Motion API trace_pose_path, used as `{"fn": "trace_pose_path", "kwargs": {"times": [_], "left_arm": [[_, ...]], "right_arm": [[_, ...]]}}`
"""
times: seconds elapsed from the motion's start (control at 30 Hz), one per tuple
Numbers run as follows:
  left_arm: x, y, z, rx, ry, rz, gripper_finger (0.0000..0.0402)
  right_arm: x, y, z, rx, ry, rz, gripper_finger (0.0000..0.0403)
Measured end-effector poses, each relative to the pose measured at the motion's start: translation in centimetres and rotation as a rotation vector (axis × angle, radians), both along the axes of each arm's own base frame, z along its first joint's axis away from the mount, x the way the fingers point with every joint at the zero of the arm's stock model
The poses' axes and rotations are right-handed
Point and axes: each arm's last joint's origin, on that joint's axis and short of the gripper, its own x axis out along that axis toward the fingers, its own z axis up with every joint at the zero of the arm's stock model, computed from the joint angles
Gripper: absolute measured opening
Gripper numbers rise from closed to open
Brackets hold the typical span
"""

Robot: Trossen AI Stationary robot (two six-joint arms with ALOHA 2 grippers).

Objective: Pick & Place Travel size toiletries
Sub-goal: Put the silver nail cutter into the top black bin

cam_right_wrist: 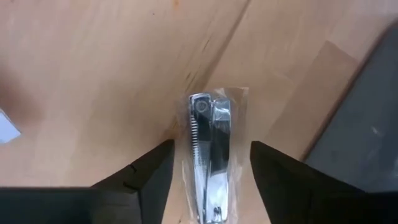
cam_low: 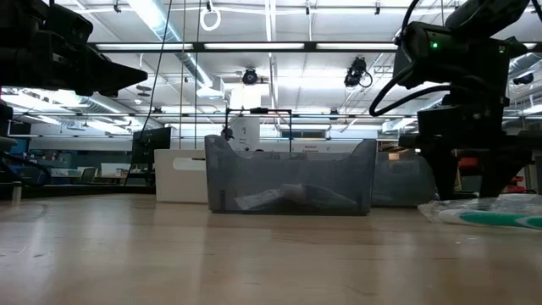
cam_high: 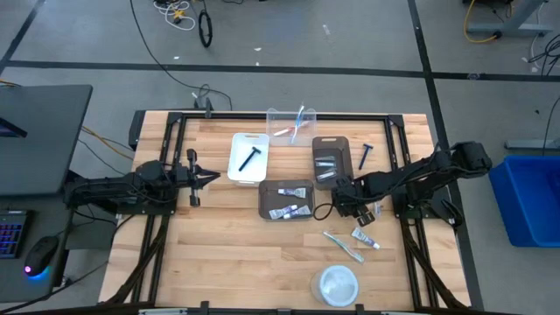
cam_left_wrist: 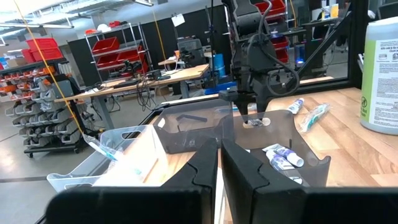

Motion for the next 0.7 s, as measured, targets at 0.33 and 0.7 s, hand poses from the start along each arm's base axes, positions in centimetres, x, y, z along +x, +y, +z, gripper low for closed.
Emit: {"fn": "trace_pose_path", "kwargs": {"times": [0.33,0.7], "left_arm": [[0.0,0.0,0.0,0.000,0.000,0.000,0.0027],[0.0,0.0,0.0,0.000,0.000,0.000,0.0027]], "right_arm": [[0.2,0.0,0.0,-0.002,-0.012,0.062,0.0238],[-0.2,1.5,2.3,0.005,-0.052,0.100,0.0218]]}}
